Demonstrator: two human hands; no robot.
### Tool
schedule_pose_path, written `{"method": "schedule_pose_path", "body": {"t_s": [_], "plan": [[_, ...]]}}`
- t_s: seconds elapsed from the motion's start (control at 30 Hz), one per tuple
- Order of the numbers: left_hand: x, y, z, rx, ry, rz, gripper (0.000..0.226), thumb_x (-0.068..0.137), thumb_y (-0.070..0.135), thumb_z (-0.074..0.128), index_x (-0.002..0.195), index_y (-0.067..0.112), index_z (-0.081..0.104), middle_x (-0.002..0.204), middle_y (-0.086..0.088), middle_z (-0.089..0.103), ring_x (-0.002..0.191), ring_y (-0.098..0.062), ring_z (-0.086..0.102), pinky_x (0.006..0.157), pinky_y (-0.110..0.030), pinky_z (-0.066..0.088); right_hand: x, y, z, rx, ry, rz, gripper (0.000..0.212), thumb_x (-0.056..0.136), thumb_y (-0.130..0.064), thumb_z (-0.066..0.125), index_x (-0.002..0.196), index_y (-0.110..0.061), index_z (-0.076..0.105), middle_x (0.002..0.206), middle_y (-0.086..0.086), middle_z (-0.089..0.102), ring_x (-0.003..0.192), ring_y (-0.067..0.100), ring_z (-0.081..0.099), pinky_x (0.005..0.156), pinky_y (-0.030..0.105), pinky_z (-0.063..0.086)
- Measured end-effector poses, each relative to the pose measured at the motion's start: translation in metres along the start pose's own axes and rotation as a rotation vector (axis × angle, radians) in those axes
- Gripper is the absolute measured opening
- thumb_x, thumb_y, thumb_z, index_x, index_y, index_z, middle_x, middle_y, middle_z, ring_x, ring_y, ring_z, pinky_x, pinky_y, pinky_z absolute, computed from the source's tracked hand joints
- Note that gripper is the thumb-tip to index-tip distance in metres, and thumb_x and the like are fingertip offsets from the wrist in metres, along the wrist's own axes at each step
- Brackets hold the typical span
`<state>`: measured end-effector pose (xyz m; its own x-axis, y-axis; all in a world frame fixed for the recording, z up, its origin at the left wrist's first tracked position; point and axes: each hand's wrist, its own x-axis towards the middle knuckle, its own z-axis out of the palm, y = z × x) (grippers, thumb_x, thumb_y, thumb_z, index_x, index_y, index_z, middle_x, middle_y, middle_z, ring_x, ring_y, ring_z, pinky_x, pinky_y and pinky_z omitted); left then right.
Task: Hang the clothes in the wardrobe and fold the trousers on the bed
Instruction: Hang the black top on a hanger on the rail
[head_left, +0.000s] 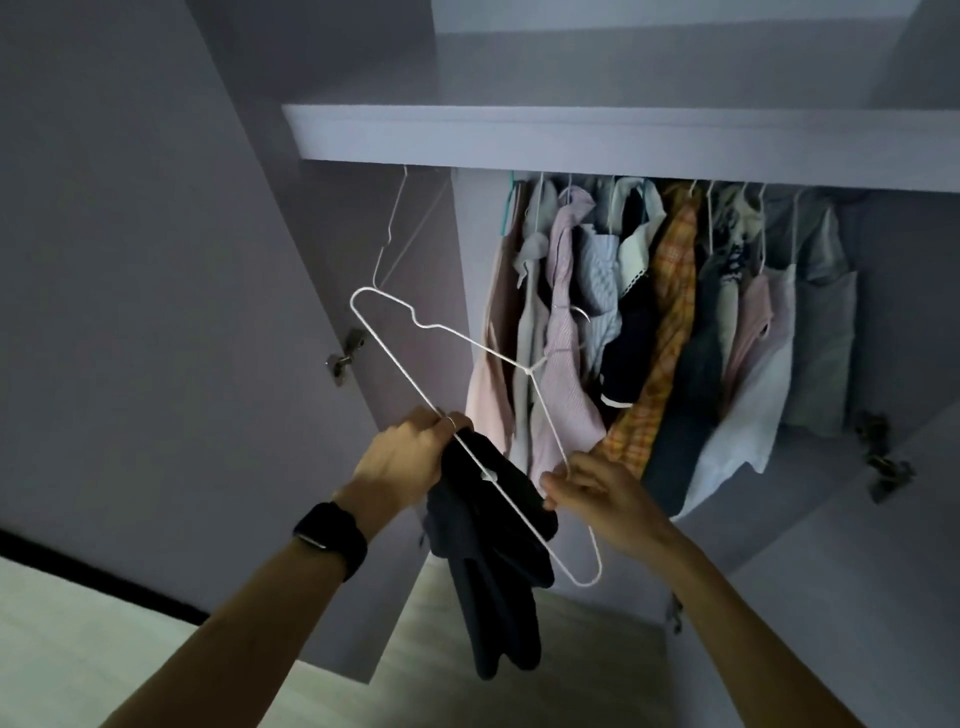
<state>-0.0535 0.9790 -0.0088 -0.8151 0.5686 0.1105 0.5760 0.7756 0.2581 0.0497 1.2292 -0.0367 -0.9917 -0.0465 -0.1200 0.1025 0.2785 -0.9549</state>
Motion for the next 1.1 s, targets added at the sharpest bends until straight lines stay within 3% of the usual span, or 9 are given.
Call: {"method": "schedule_pose_path", "body": {"t_s": [0.13, 0.23, 0.4, 0.57, 0.73, 0.83, 0.93, 1.0, 1.1], "plan": [[0.008, 0.024, 0.003, 0.176, -0.110, 0.150, 0.043, 0.100, 0.015, 0.053, 0.141, 0.027, 0.052, 0.128, -0.004, 0.056, 0.118, -0.027, 0.055, 0.091, -0.042, 0.052, 0.021, -0.024, -0.013, 0.255, 0.043, 0.069, 0.036, 0.087, -0.052, 0.065, 0.097, -0.018, 0.075, 0.085, 0.004, 0.077, 0.074, 0.015, 0.070, 0.058, 0.019, 0.048], [0.009, 0.034, 0.002, 0.119, -0.092, 0.174, 0.047, 0.102, 0.017, 0.050, 0.146, 0.033, 0.047, 0.125, -0.001, 0.059, 0.117, -0.024, 0.055, 0.090, -0.041, 0.052, 0.039, -0.043, -0.030, 0.609, 0.130, 0.148, 0.034, 0.093, -0.040, 0.064, 0.073, -0.014, 0.074, 0.060, 0.005, 0.057, 0.049, 0.014, 0.050, 0.051, 0.024, 0.035], [-0.004, 0.039, -0.009, -0.225, -0.023, -0.070, 0.080, 0.102, 0.024, 0.050, 0.151, 0.061, -0.002, 0.105, 0.009, 0.068, 0.087, -0.020, 0.063, 0.077, -0.036, 0.053, 0.044, -0.051, -0.058, 0.563, 0.390, 0.182, 0.036, 0.098, -0.032, 0.062, 0.066, -0.018, 0.051, 0.046, -0.010, 0.029, 0.038, 0.005, 0.024, 0.041, 0.021, 0.019], [0.009, 0.036, -0.031, -0.515, 0.052, -0.228, 0.024, 0.095, 0.016, 0.067, 0.098, 0.040, 0.066, 0.089, 0.024, 0.071, 0.082, 0.002, 0.065, 0.069, -0.005, 0.044, 0.036, -0.021, -0.060, 0.195, 0.432, -0.008, 0.039, 0.085, -0.037, 0.078, 0.057, -0.023, 0.054, 0.056, -0.010, 0.051, 0.054, 0.006, 0.048, 0.056, 0.021, 0.038], [0.010, 0.038, -0.058, -0.863, -0.012, -0.176, 0.017, 0.093, 0.002, 0.066, 0.105, 0.011, 0.072, 0.097, 0.005, 0.077, 0.092, -0.005, 0.071, 0.081, -0.012, 0.051, 0.041, -0.001, -0.023, -0.106, 0.022, -0.129, 0.036, 0.076, -0.044, 0.086, 0.107, -0.042, 0.068, 0.105, -0.024, 0.066, 0.103, -0.015, 0.059, 0.084, 0.004, 0.044], [0.009, 0.028, -0.070, -0.932, -0.054, -0.218, 0.015, 0.095, 0.002, 0.062, 0.109, 0.004, 0.069, 0.105, -0.009, 0.074, 0.100, -0.015, 0.069, 0.092, -0.023, 0.053, 0.051, 0.003, -0.013, -0.138, 0.048, -0.063, 0.017, 0.083, -0.034, 0.082, 0.098, -0.028, 0.078, 0.092, -0.010, 0.075, 0.090, 0.002, 0.070, 0.087, 0.031, 0.057], [0.006, 0.021, -0.070, -0.957, 0.036, -0.418, 0.026, 0.099, -0.001, 0.050, 0.098, 0.019, 0.068, 0.091, 0.005, 0.074, 0.089, -0.009, 0.069, 0.079, -0.018, 0.054, 0.061, -0.009, -0.015, -0.086, 0.091, -0.063, 0.015, 0.079, -0.040, 0.080, 0.090, -0.030, 0.079, 0.084, -0.011, 0.075, 0.083, 0.001, 0.071, 0.085, 0.031, 0.058], [0.002, 0.021, -0.061, -1.055, 0.107, -0.569, 0.026, 0.102, 0.008, 0.044, 0.093, 0.019, 0.066, 0.079, 0.010, 0.074, 0.081, -0.010, 0.069, 0.068, -0.015, 0.052, 0.068, -0.023, -0.019, -0.066, 0.114, -0.062, 0.031, 0.071, -0.055, 0.075, 0.086, -0.029, 0.077, 0.082, -0.004, 0.073, 0.079, 0.004, 0.070, 0.083, 0.034, 0.057], [-0.010, 0.021, -0.039, -1.057, 0.106, -0.717, 0.046, 0.100, 0.057, 0.045, 0.114, 0.017, 0.064, 0.104, 0.001, 0.074, 0.101, -0.020, 0.067, 0.089, -0.030, 0.051, 0.078, -0.037, -0.020, -0.109, 0.064, -0.066, 0.055, 0.069, -0.068, 0.070, 0.092, -0.019, 0.075, 0.086, 0.009, 0.073, 0.086, 0.023, 0.073, 0.089, 0.047, 0.058]]}}
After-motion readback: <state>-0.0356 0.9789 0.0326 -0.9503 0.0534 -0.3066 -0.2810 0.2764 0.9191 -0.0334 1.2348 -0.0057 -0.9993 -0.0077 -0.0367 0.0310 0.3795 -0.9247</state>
